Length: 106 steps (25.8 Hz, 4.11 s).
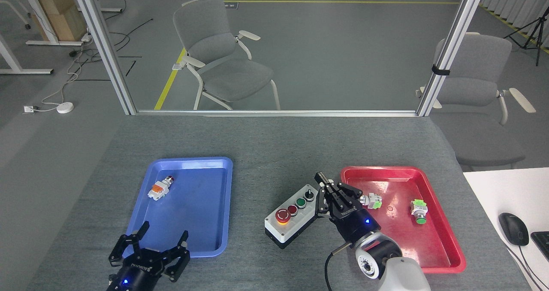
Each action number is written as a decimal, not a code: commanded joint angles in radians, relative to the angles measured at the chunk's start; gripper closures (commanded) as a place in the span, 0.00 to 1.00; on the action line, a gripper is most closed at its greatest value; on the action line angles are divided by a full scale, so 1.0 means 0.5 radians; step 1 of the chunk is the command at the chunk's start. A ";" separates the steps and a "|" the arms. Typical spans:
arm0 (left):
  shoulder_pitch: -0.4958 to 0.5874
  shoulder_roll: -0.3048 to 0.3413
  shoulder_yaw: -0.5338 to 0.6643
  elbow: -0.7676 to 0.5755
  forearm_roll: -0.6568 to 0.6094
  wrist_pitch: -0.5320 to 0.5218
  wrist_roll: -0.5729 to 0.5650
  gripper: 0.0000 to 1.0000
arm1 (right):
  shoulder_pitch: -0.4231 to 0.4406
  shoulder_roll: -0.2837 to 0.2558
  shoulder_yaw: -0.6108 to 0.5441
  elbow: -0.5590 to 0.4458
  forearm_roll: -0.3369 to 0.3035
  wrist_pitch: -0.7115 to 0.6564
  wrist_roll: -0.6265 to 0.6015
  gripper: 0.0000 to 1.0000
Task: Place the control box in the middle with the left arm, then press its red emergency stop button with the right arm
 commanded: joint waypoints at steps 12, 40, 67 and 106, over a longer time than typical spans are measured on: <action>0.036 0.001 0.228 -0.008 0.235 -0.019 0.005 0.01 | -0.064 0.120 0.222 0.435 0.025 0.010 0.013 1.00; 0.011 -0.051 0.409 -0.058 0.284 -0.019 0.005 0.01 | -0.129 0.157 0.167 0.564 -0.374 0.007 -0.171 0.77; 0.008 -0.045 0.412 -0.058 0.379 -0.019 0.008 0.01 | 0.540 0.108 -0.444 -0.479 -0.033 0.645 -0.180 0.00; 0.026 -0.042 0.425 -0.055 0.360 -0.022 0.042 0.01 | 0.509 0.084 -0.579 -0.587 0.111 0.853 -0.051 0.00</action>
